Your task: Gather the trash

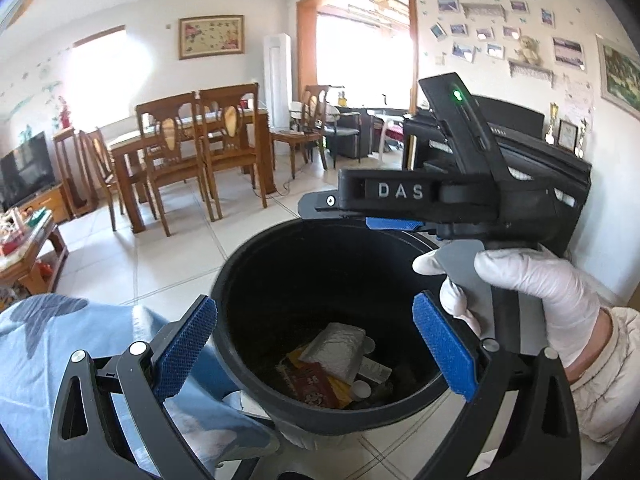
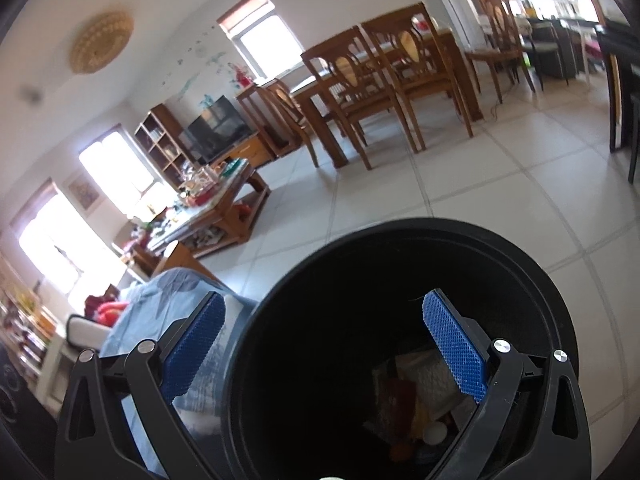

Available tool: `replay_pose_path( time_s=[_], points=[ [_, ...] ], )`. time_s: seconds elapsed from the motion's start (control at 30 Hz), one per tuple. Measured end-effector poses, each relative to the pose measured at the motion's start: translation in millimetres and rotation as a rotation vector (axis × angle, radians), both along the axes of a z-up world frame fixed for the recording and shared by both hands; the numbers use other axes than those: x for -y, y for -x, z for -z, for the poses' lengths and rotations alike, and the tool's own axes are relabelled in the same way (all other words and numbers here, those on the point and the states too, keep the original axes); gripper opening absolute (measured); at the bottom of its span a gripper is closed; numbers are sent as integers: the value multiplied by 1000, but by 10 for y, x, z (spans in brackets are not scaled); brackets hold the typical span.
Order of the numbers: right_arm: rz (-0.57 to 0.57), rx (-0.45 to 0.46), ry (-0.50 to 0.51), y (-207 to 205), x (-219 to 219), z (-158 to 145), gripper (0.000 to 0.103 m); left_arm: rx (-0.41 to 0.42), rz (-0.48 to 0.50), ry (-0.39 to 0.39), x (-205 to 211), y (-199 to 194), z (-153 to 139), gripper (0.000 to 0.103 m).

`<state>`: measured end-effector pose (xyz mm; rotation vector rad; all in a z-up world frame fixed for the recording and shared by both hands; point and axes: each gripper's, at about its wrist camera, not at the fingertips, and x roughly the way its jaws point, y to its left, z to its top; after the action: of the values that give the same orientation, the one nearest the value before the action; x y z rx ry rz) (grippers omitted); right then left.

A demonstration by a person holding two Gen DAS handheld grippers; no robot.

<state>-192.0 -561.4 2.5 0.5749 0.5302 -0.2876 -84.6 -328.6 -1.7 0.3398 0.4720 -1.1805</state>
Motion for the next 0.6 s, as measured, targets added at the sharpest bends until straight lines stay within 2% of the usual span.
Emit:
replay_pose_path(
  time_s=[0.27, 0.6],
  points=[
    [-93, 2, 110, -451, -645, -214, 98, -31, -155, 53, -576, -243, -128, 98],
    [-295, 15, 140, -1178, -1719, -306, 98, -34, -404, 81, -1584, -547, -181, 98]
  ],
)
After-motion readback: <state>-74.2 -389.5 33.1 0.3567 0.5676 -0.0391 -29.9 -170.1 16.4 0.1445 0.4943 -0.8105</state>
